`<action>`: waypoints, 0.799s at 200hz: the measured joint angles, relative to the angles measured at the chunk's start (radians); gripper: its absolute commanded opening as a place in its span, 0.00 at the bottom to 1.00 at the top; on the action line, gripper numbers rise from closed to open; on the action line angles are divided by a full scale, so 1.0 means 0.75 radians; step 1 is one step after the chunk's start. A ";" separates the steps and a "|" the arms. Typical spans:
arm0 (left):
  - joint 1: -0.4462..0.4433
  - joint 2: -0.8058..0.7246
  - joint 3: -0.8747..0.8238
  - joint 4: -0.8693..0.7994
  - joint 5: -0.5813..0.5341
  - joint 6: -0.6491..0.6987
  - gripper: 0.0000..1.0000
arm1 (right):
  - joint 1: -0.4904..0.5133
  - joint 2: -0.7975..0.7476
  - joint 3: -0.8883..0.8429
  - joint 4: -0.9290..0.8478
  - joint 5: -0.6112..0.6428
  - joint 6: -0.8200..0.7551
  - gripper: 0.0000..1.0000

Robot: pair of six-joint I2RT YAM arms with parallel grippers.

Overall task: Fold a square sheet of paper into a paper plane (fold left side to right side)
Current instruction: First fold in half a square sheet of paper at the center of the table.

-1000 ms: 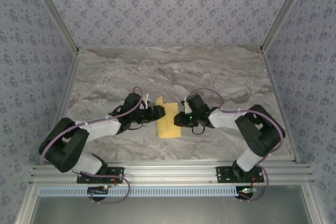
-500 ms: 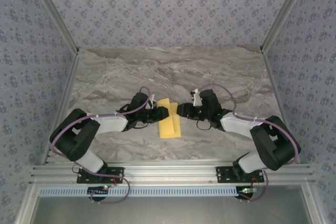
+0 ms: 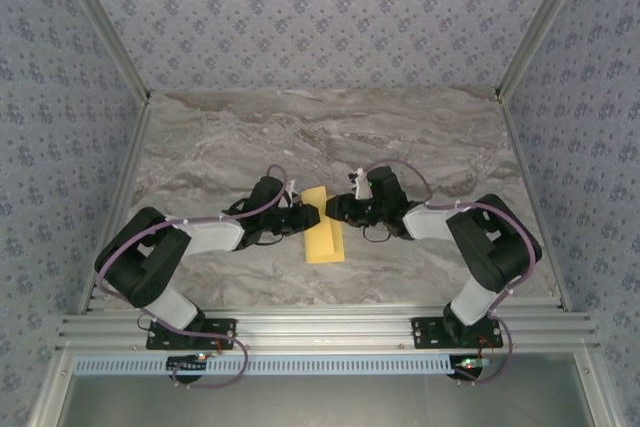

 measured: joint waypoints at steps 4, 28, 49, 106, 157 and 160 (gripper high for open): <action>0.000 0.000 0.000 -0.001 0.001 0.000 0.23 | 0.002 0.005 0.001 0.002 -0.002 0.002 0.41; 0.001 0.000 0.000 -0.009 -0.005 0.002 0.23 | 0.005 0.030 0.012 0.000 -0.006 0.008 0.37; 0.001 -0.001 0.000 -0.011 -0.005 0.004 0.23 | 0.005 0.036 0.016 -0.014 -0.006 0.007 0.26; 0.001 -0.072 0.001 -0.105 -0.051 0.038 0.39 | 0.005 0.036 0.036 -0.125 0.034 -0.036 0.04; 0.001 -0.243 0.001 -0.319 -0.192 0.079 0.52 | 0.005 0.035 0.051 -0.268 0.138 -0.107 0.05; 0.001 -0.243 0.001 -0.325 -0.196 0.080 0.52 | 0.005 0.035 0.053 -0.273 0.142 -0.110 0.05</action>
